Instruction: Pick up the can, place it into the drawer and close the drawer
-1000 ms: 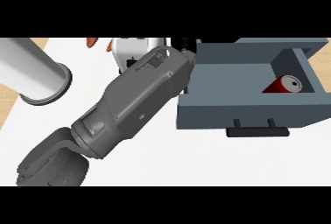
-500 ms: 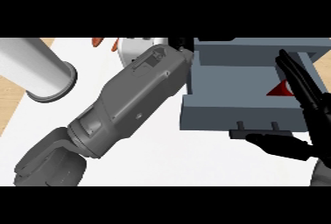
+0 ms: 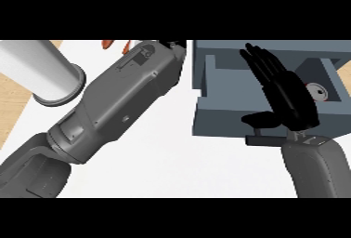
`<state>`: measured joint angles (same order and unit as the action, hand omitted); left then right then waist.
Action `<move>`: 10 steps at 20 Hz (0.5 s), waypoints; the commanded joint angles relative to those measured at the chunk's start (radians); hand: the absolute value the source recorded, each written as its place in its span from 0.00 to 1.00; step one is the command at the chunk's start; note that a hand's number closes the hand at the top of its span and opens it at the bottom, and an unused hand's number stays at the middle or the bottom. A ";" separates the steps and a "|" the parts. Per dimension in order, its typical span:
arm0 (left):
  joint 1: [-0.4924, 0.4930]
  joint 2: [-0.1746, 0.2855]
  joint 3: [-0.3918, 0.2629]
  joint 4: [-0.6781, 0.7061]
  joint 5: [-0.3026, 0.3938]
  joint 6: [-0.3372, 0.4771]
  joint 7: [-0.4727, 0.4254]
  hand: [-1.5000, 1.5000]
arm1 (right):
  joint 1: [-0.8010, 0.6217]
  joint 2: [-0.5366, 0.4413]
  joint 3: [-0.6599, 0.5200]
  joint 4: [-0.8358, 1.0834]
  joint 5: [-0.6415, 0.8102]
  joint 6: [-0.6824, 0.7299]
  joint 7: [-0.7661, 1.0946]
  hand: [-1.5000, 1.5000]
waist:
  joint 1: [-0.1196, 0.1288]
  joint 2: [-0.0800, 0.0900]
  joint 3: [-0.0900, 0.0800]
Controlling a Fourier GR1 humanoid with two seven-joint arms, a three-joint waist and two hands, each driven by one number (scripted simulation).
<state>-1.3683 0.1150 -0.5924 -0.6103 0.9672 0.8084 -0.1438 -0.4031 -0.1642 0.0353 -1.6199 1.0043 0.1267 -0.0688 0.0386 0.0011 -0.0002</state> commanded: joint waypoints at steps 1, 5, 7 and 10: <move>0.021 0.084 0.016 -0.021 -0.021 -0.047 0.036 0.00 | -0.034 0.007 0.054 0.154 0.117 -0.105 -0.029 0.00 | -0.016 0.002 0.000; 0.040 0.107 0.005 -0.112 -0.048 0.010 0.096 0.00 | -0.161 0.010 -0.010 0.377 0.128 -0.175 -0.035 0.00 | -0.007 0.000 0.001; 0.078 0.086 0.002 -0.154 -0.054 0.033 0.076 0.00 | -0.217 0.029 -0.029 0.526 0.160 -0.264 -0.037 0.00 | 0.010 0.004 0.001; 0.130 0.151 -0.013 -0.238 -0.066 0.018 0.113 0.00 | -0.262 0.027 -0.043 0.663 0.202 -0.346 -0.037 0.00 | 0.027 0.002 0.001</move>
<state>-1.2810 0.2235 -0.5909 -0.7645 0.9167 0.8226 -0.0667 -0.5902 -0.1302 0.0236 -1.1418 1.1655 -0.1246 -0.0942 0.0472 0.0027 0.0005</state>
